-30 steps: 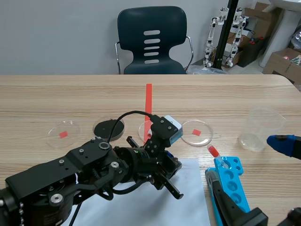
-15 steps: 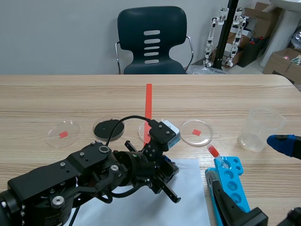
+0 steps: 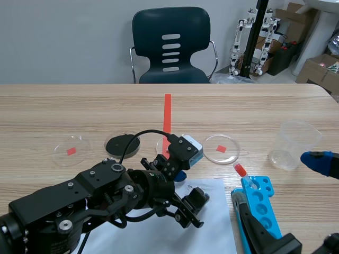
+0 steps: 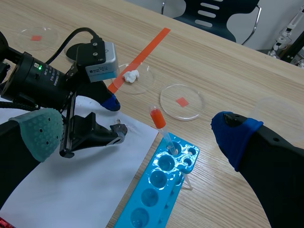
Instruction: Put the right mineral back
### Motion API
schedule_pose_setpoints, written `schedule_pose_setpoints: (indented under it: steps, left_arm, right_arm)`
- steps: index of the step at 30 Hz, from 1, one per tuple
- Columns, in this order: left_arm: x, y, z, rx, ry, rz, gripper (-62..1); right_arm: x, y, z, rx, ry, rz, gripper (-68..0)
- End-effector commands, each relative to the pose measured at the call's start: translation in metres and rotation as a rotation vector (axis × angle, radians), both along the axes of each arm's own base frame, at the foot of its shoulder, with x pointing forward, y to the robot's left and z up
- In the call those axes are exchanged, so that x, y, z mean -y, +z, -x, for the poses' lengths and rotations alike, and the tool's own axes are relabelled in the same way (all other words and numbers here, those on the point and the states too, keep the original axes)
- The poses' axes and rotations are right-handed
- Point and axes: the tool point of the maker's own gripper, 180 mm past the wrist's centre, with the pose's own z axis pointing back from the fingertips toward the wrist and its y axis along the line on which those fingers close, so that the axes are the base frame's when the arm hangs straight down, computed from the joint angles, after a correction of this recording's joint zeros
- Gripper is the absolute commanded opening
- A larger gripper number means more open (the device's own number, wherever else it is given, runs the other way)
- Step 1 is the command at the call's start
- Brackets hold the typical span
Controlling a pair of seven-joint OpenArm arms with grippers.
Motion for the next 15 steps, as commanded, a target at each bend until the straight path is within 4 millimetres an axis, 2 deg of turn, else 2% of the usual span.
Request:
schedule_pose_setpoints:
  steps: [1,4,8,15]
  left_arm:
    - [0.007,0.014,-0.008,0.031,0.002,0.04,-12.3]
    - [0.005,0.013,-0.008,0.031,0.003,0.036,-7.4]
    - [-0.001,0.017,-0.01,0.043,0.004,0.034,-6.7]
    - [-0.019,0.045,-0.018,0.105,0.015,0.069,-6.7]
  right_arm:
    - [-0.001,0.006,-0.003,0.026,0.006,-0.009,0.4]
    - [-0.001,0.006,-0.003,0.026,0.006,-0.009,0.4]
    - [-0.001,0.006,-0.003,0.026,0.006,-0.009,0.4]
    - [-0.001,0.006,-0.003,0.026,0.006,-0.009,0.4]
